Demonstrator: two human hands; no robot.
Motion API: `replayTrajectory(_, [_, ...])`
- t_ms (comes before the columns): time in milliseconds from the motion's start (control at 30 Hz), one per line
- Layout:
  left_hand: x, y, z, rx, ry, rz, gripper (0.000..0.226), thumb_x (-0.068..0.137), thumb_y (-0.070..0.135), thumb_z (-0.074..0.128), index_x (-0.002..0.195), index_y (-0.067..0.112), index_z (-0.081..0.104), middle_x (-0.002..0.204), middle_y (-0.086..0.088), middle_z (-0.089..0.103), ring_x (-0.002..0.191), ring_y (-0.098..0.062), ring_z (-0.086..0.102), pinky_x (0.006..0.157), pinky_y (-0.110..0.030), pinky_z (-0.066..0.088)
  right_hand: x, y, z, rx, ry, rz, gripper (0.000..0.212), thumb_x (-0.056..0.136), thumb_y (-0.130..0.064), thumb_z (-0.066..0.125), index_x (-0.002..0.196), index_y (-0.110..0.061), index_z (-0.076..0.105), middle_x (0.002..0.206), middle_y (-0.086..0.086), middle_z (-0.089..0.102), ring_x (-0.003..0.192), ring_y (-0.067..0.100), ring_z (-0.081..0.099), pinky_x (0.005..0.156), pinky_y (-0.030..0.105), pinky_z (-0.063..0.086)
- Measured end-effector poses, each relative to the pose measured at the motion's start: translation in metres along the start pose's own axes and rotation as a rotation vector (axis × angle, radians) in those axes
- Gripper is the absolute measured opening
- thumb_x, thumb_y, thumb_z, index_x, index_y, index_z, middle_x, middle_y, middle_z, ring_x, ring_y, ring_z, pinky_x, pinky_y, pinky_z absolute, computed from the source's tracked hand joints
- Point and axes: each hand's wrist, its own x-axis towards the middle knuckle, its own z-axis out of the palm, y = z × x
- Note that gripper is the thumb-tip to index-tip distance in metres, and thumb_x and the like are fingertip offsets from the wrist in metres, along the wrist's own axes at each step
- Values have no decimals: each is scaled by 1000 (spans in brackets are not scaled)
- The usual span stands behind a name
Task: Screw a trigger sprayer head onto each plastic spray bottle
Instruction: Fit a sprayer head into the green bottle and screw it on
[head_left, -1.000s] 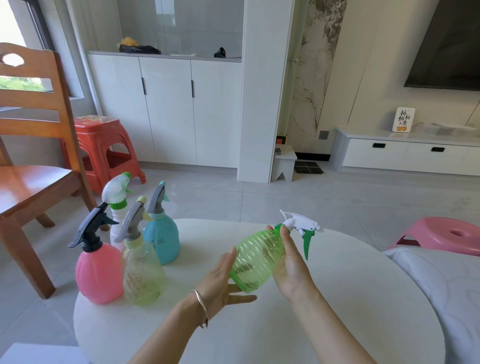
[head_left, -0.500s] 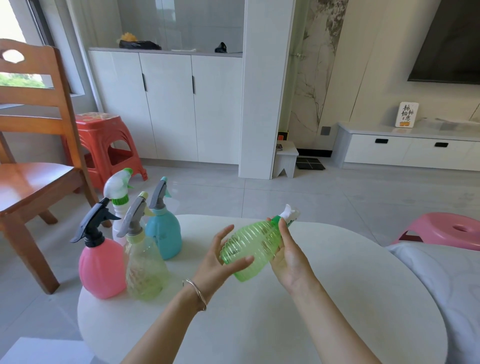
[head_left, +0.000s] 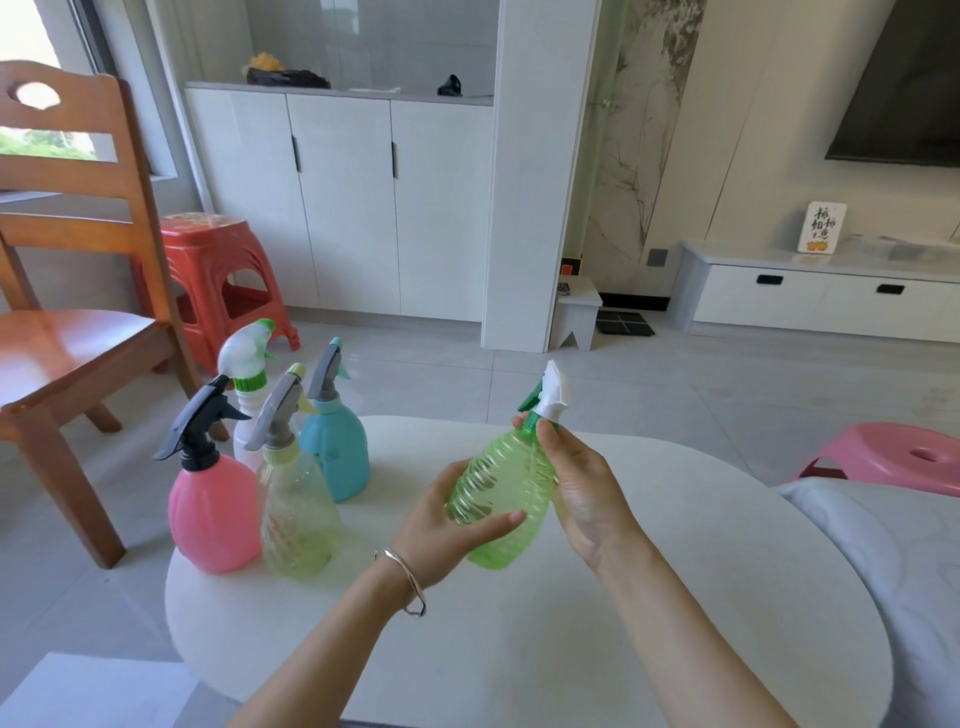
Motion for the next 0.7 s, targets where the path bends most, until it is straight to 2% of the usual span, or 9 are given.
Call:
replayTrajectory(133, [-9,2,-2,73,65,79,72,54,45,84,117,27,55,106,5,68,96,-9,66,83,-23,54,-10,-2,6,-49,-12,-33,52,69,-44,68,107,-8,70,105,7,70,100,21,63,99,43,45])
replayTrajectory(300, [-29,14,-3,67,17,99,64,60,43,78,117,29,52,109,6,66,96,-2,64,78,-12,50,-27,-6,18,-100,39,-94,49,65,-47,70,100,-13,73,96,-1,73,91,13,65,86,29,51])
replayTrajectory(367, [-39,21,-5,58,7,118,71,57,47,80,119,28,49,110,7,65,97,0,63,78,-13,50,-36,-9,26,-137,7,-146,46,66,-48,73,100,-17,74,96,-5,74,90,8,66,84,26,50])
replayTrajectory(433, [-50,30,-12,57,38,156,79,52,50,80,118,25,47,111,5,64,98,-2,63,79,-15,51,-46,-13,38,-187,-82,-197,40,73,-48,72,103,-22,72,100,-7,73,94,6,66,84,23,49])
replayTrajectory(500, [-62,40,-27,-7,58,208,76,53,44,81,117,22,46,107,3,66,98,-5,65,77,-15,51,-56,-15,55,-237,-230,-212,40,80,-50,61,110,-25,67,106,-8,71,101,8,65,85,23,50])
replayTrajectory(600, [-80,53,-64,-78,76,261,73,57,38,81,120,26,45,106,12,69,101,-6,66,78,-16,52,-68,-14,82,-291,-410,-206,45,86,-46,53,128,-30,53,124,-11,64,118,5,57,96,19,46])
replayTrajectory(700, [-99,55,-104,-42,94,266,87,53,54,82,124,33,37,112,17,65,107,-7,63,83,-20,53,-72,-11,111,-348,-521,-209,47,86,-37,57,131,-28,49,127,-11,62,119,2,55,91,12,44])
